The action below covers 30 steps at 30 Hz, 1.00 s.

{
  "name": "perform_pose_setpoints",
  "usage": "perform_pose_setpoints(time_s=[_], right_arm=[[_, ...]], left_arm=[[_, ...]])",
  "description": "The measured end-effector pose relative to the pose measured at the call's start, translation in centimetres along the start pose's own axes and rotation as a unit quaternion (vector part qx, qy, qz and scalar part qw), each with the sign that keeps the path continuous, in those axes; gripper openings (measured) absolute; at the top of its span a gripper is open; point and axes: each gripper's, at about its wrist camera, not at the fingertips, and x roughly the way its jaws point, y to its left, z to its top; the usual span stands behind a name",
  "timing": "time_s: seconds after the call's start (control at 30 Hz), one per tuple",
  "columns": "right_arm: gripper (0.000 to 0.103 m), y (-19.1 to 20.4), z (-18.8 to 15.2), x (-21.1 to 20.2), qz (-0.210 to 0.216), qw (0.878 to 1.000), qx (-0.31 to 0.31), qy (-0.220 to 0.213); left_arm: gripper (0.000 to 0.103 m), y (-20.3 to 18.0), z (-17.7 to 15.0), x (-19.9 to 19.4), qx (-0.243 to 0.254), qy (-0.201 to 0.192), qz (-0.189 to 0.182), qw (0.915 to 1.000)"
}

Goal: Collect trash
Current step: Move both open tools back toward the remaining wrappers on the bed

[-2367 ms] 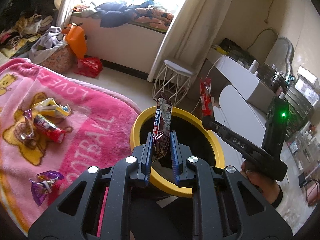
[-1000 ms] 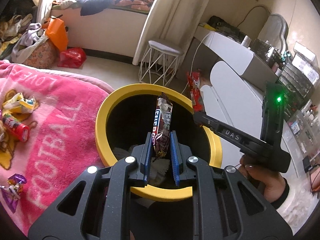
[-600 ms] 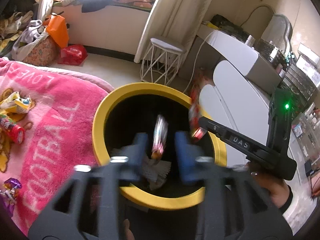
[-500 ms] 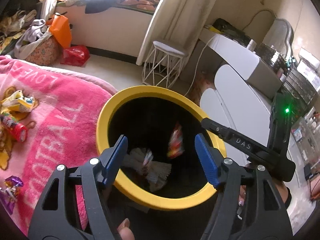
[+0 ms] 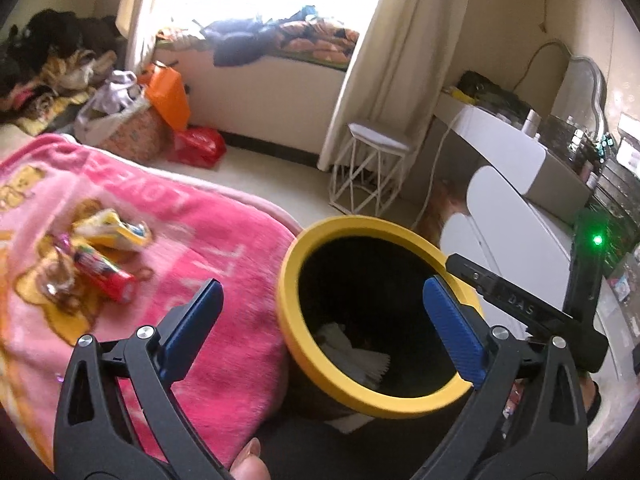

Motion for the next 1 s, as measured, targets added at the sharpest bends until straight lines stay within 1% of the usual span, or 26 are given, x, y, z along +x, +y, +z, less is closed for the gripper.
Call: perform_pose_setpoints(time_s=[0.07, 0.23, 0.43, 0.53, 0.73, 1.0], right_arm=[[0.070, 0.9, 0.2, -0.3, 0.005, 1.000, -0.014, -0.008], [0.076, 2.9, 0.3, -0.8, 0.018, 0.999, -0.042, -0.023], [0.080, 4.9, 0.2, -1.0, 0.014, 0.997, -0.070, -0.035], [0.085, 5.8, 0.1, -1.2, 0.016, 0.996, -0.082, -0.042], [0.086, 7.6, 0.2, -1.2, 0.030, 0.993, -0.100, -0.047], [0.087, 10.7, -0.4, -0.3, 0.065, 0.988, -0.139, -0.031]], left_arm=[[0.092, 0.3, 0.2, -0.5, 0.002, -0.009, 0.008, 0.9999], [0.092, 1.4, 0.4, -1.9, -0.002, -0.028, 0.021, 0.9994], [0.092, 2.7, 0.5, -3.4, -0.008, -0.050, 0.037, 0.9980], [0.092, 3.6, 0.6, -4.0, -0.019, -0.056, 0.043, 0.9973], [0.092, 5.0, 0.5, -5.0, -0.031, -0.069, 0.057, 0.9955], [0.092, 7.4, 0.1, -6.0, -0.049, -0.075, 0.078, 0.9929]])
